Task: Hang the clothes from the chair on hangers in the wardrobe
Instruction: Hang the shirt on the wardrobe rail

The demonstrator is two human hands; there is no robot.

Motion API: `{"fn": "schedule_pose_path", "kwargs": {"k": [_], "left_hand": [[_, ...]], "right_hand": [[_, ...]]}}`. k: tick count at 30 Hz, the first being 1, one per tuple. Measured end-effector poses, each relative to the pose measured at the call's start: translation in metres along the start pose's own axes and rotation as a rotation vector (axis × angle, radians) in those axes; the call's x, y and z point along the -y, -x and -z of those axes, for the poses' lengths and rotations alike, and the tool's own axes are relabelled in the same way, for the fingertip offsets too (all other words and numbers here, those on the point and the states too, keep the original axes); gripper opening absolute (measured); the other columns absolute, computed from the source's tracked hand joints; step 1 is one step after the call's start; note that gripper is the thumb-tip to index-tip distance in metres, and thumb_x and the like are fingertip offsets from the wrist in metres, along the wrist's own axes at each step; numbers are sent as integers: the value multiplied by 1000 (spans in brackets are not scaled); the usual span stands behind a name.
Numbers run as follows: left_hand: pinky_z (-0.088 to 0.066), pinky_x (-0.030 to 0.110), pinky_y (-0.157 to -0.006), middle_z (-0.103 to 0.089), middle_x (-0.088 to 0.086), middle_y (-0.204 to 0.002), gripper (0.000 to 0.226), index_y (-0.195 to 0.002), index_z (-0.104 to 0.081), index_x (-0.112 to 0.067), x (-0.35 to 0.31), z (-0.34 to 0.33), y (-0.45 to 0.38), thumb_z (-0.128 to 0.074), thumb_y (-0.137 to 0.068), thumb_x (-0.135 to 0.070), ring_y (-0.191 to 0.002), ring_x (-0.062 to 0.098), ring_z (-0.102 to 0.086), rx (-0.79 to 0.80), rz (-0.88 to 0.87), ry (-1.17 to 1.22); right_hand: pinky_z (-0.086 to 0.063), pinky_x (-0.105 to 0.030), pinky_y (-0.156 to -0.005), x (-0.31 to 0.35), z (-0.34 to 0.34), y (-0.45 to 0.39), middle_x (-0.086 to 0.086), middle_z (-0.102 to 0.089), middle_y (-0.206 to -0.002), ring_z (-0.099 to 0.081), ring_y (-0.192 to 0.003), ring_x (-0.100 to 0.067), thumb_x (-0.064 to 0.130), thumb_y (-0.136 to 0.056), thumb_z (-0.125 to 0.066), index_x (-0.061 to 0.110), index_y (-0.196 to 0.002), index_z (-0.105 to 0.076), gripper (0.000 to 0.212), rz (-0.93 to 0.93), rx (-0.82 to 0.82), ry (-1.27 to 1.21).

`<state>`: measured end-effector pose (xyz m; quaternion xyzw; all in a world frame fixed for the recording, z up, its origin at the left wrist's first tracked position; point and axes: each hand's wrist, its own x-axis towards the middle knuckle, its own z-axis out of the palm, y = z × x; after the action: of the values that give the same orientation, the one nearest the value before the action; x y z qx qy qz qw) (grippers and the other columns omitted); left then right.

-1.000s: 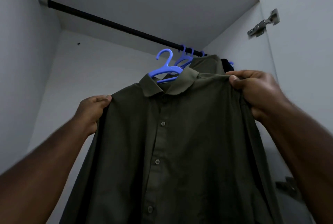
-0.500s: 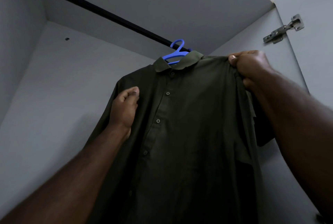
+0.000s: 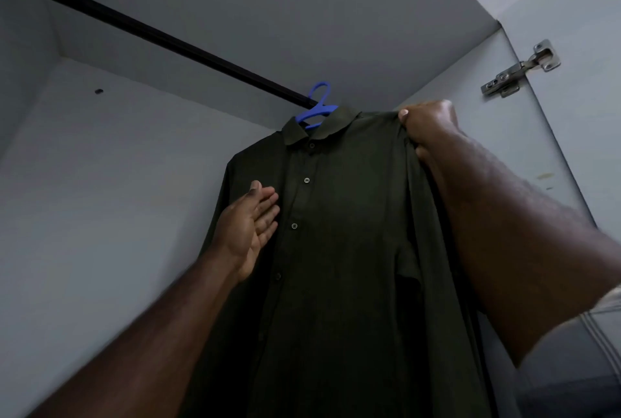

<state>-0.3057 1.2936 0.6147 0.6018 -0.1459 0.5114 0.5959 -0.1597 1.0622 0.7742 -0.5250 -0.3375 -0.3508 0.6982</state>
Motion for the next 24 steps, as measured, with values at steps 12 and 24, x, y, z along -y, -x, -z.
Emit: {"fn": "schedule_pose_path", "kwargs": {"k": [12, 24], "left_hand": [[-41, 41, -112, -58, 3, -141, 38, -126, -61, -22, 29, -9, 8, -45, -102, -47, -129, 20, -56, 12, 43, -25], [-50, 35, -102, -70, -3, -125, 25, -124, -65, -20, 62, 6, 86, -54, -101, -24, -117, 14, -66, 6, 39, -144]], "right_hand": [[-40, -30, -62, -23, -14, 16, -4, -62, -101, -61, -90, -21, 8, -94, -55, 11, -115, -55, 21, 195, 14, 446], [-58, -41, -87, -39, 55, 137, 3, -67, -113, -66, -98, -15, 48, -84, -75, 23, -127, -61, 52, -53, 322, 159]]}}
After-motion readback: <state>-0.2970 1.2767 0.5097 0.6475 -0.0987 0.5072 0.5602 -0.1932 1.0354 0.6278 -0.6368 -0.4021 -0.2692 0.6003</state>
